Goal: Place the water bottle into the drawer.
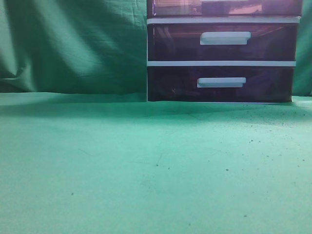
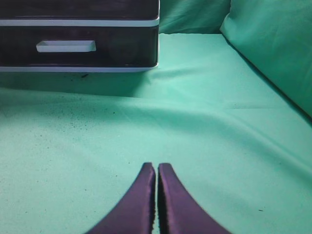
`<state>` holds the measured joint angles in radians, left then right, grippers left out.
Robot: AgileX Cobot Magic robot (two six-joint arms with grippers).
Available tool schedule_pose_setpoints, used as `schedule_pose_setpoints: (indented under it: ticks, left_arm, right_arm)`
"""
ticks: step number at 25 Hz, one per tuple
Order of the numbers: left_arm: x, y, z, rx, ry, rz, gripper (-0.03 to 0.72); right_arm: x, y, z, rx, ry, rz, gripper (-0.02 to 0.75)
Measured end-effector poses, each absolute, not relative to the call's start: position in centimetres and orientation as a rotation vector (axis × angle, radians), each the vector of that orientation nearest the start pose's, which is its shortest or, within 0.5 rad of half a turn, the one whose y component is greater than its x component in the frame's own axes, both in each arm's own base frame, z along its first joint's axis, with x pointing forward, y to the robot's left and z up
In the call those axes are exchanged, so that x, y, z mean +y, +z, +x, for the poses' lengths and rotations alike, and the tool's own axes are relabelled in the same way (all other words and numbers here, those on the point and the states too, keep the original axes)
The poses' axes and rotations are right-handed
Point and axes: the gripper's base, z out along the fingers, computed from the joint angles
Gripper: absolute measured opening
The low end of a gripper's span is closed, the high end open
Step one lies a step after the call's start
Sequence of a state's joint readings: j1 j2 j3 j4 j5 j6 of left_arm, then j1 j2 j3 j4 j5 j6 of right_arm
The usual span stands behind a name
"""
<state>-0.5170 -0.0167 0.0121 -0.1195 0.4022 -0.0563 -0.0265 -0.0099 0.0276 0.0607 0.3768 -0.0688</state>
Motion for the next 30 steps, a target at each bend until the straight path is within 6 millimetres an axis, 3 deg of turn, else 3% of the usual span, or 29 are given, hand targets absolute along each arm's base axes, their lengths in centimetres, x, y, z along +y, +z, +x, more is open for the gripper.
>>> schedule_pose_setpoints:
  ticks: [6, 12, 30]
  left_arm:
    - [-1.2, 17.5, 5.1, 1.863, -0.201, 0.146, 0.000]
    - [0.0, 17.5, 5.2, 1.860, -0.040, -0.048, 0.000]
    - [0.1, 17.5, 5.2, 1.855, -0.025, -0.090, 0.000]
  right_arm:
    - [0.1, 17.1, 5.3, 1.877, -0.005, -0.003, 0.000]
    - [0.1, 17.1, 5.3, 1.877, -0.005, -0.003, 0.000]
    - [0.1, 17.1, 5.3, 1.877, -0.005, -0.003, 0.000]
